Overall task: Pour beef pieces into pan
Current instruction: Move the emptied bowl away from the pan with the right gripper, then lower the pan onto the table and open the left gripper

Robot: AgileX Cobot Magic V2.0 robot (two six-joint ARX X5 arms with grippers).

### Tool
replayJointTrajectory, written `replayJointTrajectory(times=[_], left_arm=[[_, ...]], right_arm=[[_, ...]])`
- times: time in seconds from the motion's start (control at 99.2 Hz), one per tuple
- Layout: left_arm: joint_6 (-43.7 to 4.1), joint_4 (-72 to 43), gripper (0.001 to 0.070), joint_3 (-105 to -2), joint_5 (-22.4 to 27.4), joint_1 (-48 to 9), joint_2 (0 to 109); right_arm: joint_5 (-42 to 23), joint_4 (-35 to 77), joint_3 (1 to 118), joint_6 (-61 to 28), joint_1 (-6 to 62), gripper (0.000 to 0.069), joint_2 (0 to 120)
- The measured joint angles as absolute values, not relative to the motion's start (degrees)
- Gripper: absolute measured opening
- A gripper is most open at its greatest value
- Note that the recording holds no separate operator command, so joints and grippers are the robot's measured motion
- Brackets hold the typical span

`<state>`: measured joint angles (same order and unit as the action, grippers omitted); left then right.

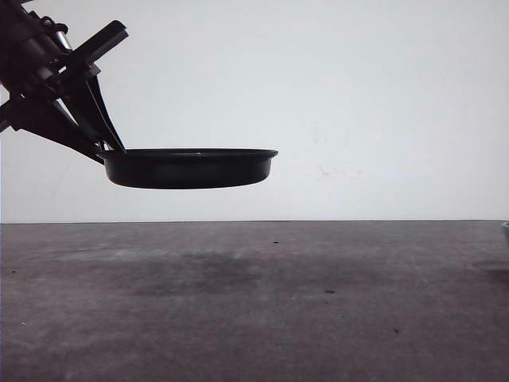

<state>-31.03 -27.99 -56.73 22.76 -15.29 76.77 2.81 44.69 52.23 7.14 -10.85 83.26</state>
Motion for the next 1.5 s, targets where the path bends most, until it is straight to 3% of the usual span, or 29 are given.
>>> replayJointTrajectory(times=[0.03,0.202,0.474,0.514,0.665,0.726,0.857,1.18,1.27,1.422,1.502], left_arm=[[-31.0,-28.0,0.0052,-56.7,22.6,-15.3,76.8],[-31.0,-27.0,0.0052,-56.7,20.2,-15.3,76.8],[-31.0,-22.3,0.0052,-56.8,19.2,-15.3,77.5],[-31.0,-22.0,0.0052,-56.9,19.2,-15.3,78.2],[-31.0,-22.3,0.0052,-56.9,18.8,-15.3,82.2],[-30.8,-22.9,0.0052,-56.9,18.7,-15.3,84.0],[-29.7,-24.5,0.0052,-56.9,18.7,-15.3,87.6],[-28.9,-25.5,0.006,-56.9,18.4,-15.3,91.5],[-28.9,-25.5,0.0154,-57.0,18.6,-15.3,91.4],[-28.9,-27.6,0.0474,-57.0,18.9,-15.3,91.4],[-28.9,-29.1,0.0611,-57.0,19.0,-15.2,91.4]], right_arm=[[2.8,44.7,52.2,7.1,-10.5,0.0684,83.1],[2.9,46.8,55.3,7.2,-8.7,0.0684,78.7],[6.1,46.0,63.6,10.0,-2.9,0.0679,60.3],[6.8,45.4,63.6,11.0,-1.4,0.0619,57.5],[8.0,45.3,63.6,12.4,4.4,0.0174,49.0],[8.5,46.1,63.6,12.5,6.7,0.0079,46.3],[9.0,49.2,63.6,12.5,10.5,0.0022,41.8],[5.5,54.2,63.6,12.4,11.2,0.0015,37.6],[4.6,54.9,63.6,12.5,11.2,0.0015,37.6],[4.5,55.0,63.6,12.5,11.2,0.0015,37.8],[4.5,55.0,63.6,12.4,11.2,0.0015,37.8]])
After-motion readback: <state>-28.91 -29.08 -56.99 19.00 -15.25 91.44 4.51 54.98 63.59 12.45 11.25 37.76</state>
